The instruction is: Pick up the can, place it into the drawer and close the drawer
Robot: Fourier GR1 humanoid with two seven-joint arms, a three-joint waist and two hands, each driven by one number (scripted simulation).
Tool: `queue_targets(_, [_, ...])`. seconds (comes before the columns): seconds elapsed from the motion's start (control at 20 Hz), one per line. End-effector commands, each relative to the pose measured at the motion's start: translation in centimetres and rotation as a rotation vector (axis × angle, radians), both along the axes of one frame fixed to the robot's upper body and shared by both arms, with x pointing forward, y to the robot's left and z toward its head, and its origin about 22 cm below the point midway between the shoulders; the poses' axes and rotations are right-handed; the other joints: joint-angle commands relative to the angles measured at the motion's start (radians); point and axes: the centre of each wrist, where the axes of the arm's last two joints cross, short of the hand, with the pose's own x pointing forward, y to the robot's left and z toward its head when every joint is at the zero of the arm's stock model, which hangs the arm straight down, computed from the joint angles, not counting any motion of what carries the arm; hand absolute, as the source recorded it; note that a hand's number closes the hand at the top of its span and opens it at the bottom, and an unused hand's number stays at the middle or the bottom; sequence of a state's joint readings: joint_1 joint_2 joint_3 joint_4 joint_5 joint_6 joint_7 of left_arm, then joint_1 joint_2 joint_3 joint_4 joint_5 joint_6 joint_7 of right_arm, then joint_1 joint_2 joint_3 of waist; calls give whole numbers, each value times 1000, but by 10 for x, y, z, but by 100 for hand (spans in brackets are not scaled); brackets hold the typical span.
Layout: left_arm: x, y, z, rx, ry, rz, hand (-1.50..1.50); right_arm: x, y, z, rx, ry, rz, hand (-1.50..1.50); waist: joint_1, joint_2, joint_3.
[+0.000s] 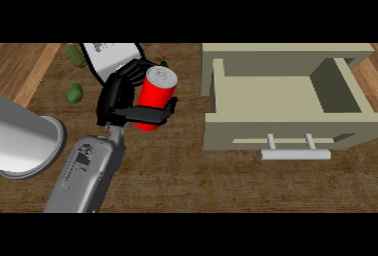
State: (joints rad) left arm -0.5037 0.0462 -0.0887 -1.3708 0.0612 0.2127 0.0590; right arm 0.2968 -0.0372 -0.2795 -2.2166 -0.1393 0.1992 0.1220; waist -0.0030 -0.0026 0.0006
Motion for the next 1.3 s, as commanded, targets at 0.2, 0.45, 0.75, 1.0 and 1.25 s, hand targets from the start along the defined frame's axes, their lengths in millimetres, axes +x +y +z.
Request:
queue_targets(0.2, [22,-54,75,37,-31,-39,150,-7,-3,-7,3,-8,-28,-150,-10,2,0])
queue_targets(0.45, [25,-101,101,65,-89,-38,150,-3,-15,-11,-12,2,2,-150,-17,3,0])
queue_targets(0.75, [45,-126,135,60,-48,-49,150,-1,-2,-16,6,-6,5,-150,-21,5,0])
queue_targets(1.0, [52,-145,152,105,-51,-41,150,11,8,-12,-8,-4,4,-150,-18,6,0])
queue_targets(1.25, [71,-150,145,109,-17,-35,150,-8,1,-1,-12,12,35,-150,-42,9,0])
